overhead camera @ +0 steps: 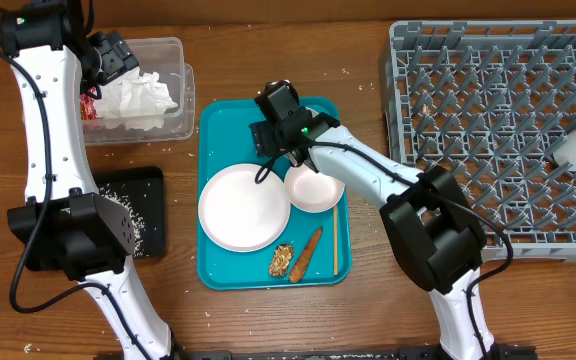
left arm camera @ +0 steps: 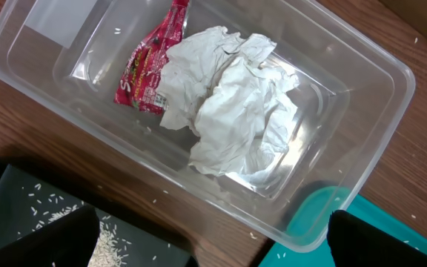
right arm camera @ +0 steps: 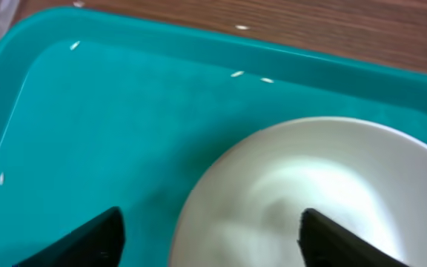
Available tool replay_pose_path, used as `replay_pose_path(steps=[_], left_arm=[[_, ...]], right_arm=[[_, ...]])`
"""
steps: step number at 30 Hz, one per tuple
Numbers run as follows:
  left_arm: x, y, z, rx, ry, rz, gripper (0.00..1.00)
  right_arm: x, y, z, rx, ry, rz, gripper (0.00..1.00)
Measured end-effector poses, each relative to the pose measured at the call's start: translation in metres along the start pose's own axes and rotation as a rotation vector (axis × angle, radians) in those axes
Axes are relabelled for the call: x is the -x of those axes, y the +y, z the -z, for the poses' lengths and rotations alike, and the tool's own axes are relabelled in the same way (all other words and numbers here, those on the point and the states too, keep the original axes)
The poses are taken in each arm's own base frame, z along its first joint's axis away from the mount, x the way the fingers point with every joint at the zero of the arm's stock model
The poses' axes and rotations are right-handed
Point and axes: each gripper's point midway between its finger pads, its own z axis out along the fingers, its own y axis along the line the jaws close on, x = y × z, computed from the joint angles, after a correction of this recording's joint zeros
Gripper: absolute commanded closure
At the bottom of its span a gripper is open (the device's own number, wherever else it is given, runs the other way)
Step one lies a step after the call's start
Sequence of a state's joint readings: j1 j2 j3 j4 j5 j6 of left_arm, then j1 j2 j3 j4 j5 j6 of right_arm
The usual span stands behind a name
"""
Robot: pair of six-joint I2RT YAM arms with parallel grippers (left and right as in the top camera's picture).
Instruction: Sort waste into correct bins and load items into the dishwasher
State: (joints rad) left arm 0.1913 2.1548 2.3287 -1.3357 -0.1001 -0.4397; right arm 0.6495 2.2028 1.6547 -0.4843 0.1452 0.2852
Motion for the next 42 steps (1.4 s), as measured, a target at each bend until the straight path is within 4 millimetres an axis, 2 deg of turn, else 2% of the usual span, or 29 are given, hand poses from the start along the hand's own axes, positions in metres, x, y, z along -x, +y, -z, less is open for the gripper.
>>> replay_pose_path(steps=[3, 12, 24, 31, 36, 39, 42], left_arm=[[0.000, 0.000, 0.000, 0.000, -0.001, 0.000, 0.00], [0.000, 0.000, 0.000, 0.000, -0.001, 0.000, 0.00], [0.000, 0.000, 0.000, 0.000, -0.001, 0.000, 0.00], [0.000, 0.000, 0.000, 0.000, -0.001, 0.000, 0.00], [0.000, 0.000, 0.000, 0.000, 0.000, 0.000, 0.00], [0.000, 0.000, 0.000, 0.000, -0.001, 0.000, 0.00], [0.000, 0.000, 0.000, 0.000, -0.001, 0.000, 0.00]], right_arm=[[0.000, -0.002, -0.001, -0.008, -0.004, -0.004, 0.50], [-0.004, -0.004, -0.006, -0.022, 0.005, 0.004, 0.57], [-0.011, 0.015, -0.005, -0.002, 0.008, 0.030, 0.87], [-0.011, 0.014, -0.003, -0.014, 0.017, 0.037, 0.96], [0.005, 0.016, 0.012, -0.023, 0.020, 0.026, 0.96], [0.029, 0.018, 0.033, -0.015, 0.009, -0.008, 0.96], [0.059, 0.004, 0.061, -0.018, -0.013, -0.062, 0.96]])
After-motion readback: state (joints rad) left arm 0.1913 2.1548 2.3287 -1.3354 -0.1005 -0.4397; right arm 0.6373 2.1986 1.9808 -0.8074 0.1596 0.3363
